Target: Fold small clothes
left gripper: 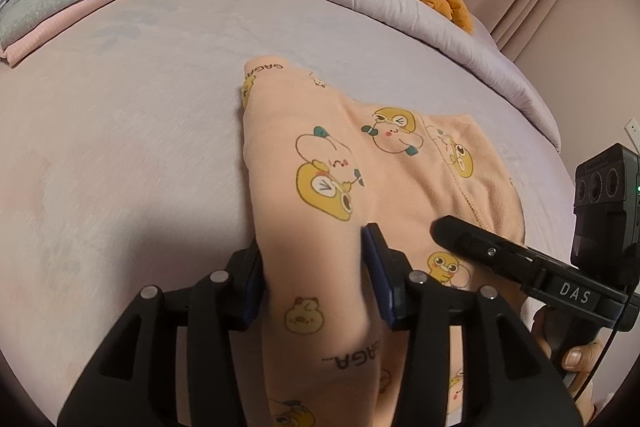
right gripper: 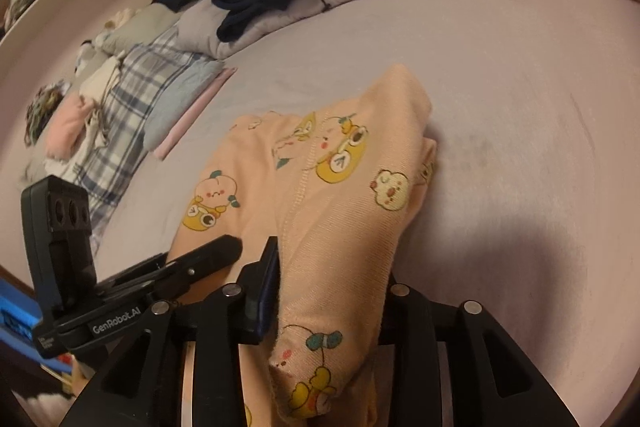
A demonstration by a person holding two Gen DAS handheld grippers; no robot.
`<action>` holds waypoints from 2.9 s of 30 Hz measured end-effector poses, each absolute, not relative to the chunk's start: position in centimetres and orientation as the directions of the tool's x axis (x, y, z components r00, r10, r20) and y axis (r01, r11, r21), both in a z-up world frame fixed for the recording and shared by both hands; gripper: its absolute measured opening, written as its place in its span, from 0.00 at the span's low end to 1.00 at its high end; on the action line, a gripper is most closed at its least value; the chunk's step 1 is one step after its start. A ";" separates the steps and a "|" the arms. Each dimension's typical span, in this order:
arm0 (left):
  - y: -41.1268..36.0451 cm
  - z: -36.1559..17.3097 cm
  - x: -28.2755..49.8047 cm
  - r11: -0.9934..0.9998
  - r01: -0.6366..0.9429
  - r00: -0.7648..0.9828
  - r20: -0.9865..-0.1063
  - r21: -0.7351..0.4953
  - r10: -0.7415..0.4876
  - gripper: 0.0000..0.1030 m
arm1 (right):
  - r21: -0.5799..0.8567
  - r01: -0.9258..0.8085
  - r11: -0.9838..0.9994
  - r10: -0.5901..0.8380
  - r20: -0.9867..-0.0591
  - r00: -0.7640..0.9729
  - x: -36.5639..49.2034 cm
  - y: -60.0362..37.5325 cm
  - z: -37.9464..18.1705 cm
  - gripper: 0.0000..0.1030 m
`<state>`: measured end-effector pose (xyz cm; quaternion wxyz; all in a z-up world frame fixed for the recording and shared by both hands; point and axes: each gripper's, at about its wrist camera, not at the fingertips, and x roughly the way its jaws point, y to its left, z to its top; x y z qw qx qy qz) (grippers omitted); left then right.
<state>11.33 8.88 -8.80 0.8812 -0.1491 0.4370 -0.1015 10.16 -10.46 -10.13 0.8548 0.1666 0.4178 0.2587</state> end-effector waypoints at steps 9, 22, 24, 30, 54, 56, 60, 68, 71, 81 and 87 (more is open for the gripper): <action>9.2 -8.8 10.2 0.934 0.029 0.594 -0.745 -0.355 -0.302 0.51 | 0.536 -0.260 0.803 0.585 -0.627 0.514 9.6 -12.0 -10.5 0.44; 9.7 -8.6 6.7 0.938 0.001 0.589 -0.758 -0.346 -0.280 0.53 | 0.556 -0.244 0.795 0.591 -0.618 0.518 7.4 -13.8 -10.0 0.51; 9.7 -8.7 6.2 0.940 -0.001 0.587 -0.761 -0.341 -0.275 0.53 | 0.563 -0.272 0.780 0.613 -0.604 0.510 6.9 -13.7 -9.8 0.51; 9.5 -8.8 4.9 0.944 -0.010 0.584 -0.768 -0.331 -0.263 0.53 | 0.466 -0.312 0.828 0.560 -0.661 0.499 5.5 -12.4 -10.3 0.51; 8.4 -8.6 1.0 0.962 -0.022 0.567 -0.795 -0.274 -0.214 0.52 | 0.267 -0.295 0.918 0.394 -0.712 0.582 2.6 -12.1 -9.7 0.51; 8.3 -8.3 0.5 0.963 -0.020 0.569 -0.795 -0.267 -0.209 0.52 | 0.267 -0.295 0.917 0.394 -0.710 0.583 2.4 -12.2 -9.6 0.51; 8.2 -7.9 -0.4 0.966 -0.016 0.577 -0.792 -0.258 -0.202 0.52 | 0.267 -0.299 0.916 0.398 -0.704 0.589 1.6 -12.6 -9.4 0.51; 7.8 -6.9 -1.6 0.968 -0.005 0.598 -0.777 -0.249 -0.197 0.52 | 0.316 -0.324 0.892 0.451 -0.678 0.581 0.7 -12.9 -8.9 0.51; 7.5 -6.4 -2.0 0.971 0.002 0.606 -0.772 -0.240 -0.193 0.53 | 0.328 -0.331 0.885 0.465 -0.668 0.580 0.2 -12.7 -8.5 0.51; 6.6 -4.9 -4.1 0.976 0.020 0.636 -0.750 -0.216 -0.179 0.70 | 0.353 -0.345 0.870 0.493 -0.645 0.584 -1.2 -13.0 -7.9 0.51; 6.0 -4.0 -5.2 0.984 0.021 0.658 -0.738 -0.178 -0.148 0.81 | 0.363 -0.338 0.868 0.496 -0.633 0.595 -2.0 -13.7 -7.6 0.57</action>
